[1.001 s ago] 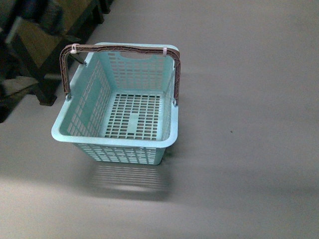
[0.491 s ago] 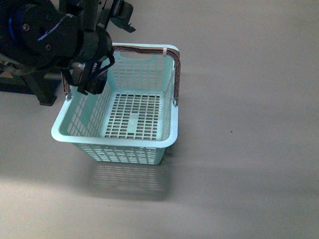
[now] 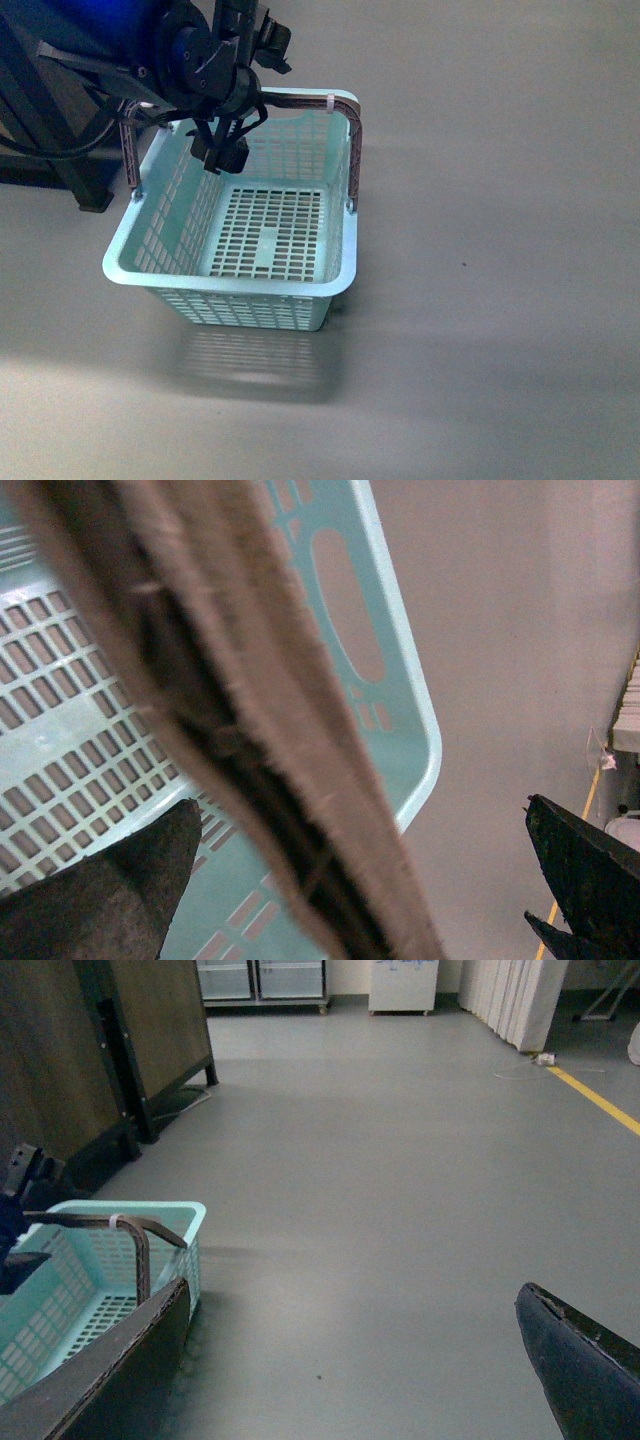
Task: Pick lemon and mango into basket
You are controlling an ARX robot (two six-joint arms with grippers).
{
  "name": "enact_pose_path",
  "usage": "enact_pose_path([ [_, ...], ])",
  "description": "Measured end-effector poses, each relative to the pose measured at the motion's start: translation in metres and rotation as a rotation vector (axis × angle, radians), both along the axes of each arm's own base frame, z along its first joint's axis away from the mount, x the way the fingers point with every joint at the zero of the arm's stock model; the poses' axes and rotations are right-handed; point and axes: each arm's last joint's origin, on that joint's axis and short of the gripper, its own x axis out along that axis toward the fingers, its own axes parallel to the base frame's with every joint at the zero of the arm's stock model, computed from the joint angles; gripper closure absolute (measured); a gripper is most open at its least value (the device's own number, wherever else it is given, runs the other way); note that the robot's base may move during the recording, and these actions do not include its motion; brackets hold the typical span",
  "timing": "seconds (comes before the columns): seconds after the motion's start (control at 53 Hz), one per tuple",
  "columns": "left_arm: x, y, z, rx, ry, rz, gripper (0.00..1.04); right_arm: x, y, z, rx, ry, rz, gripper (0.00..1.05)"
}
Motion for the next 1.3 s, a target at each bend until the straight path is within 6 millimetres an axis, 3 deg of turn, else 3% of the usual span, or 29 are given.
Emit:
enact_pose_path([
  [0.208, 0.021, -0.007, 0.002, -0.010, -0.025, -0.001, 0.07, 0.000, 0.000, 0.000, 0.000, 0.000, 0.000, 0.09],
  [0.547, 0.030, -0.011, -0.008, -0.017, 0.048, -0.008, 0.76, 0.000, 0.000, 0.000, 0.000, 0.000, 0.000, 0.09],
  [0.736, 0.031, -0.008, -0.006, -0.111, 0.063, 0.032, 0.97, 0.000, 0.000, 0.000, 0.000, 0.000, 0.000, 0.09],
  [0.812, 0.030, -0.007, -0.003, -0.113, 0.067, 0.014, 1.00, 0.000, 0.000, 0.000, 0.000, 0.000, 0.000, 0.09],
  [1.057, -0.006, 0.013, 0.018, -0.146, 0.062, 0.002, 1.00, 0.000, 0.000, 0.000, 0.000, 0.000, 0.000, 0.09],
  [1.303, -0.074, 0.051, 0.102, -0.259, -0.022, 0.028, 1.00, 0.000, 0.000, 0.000, 0.000, 0.000, 0.000, 0.09],
])
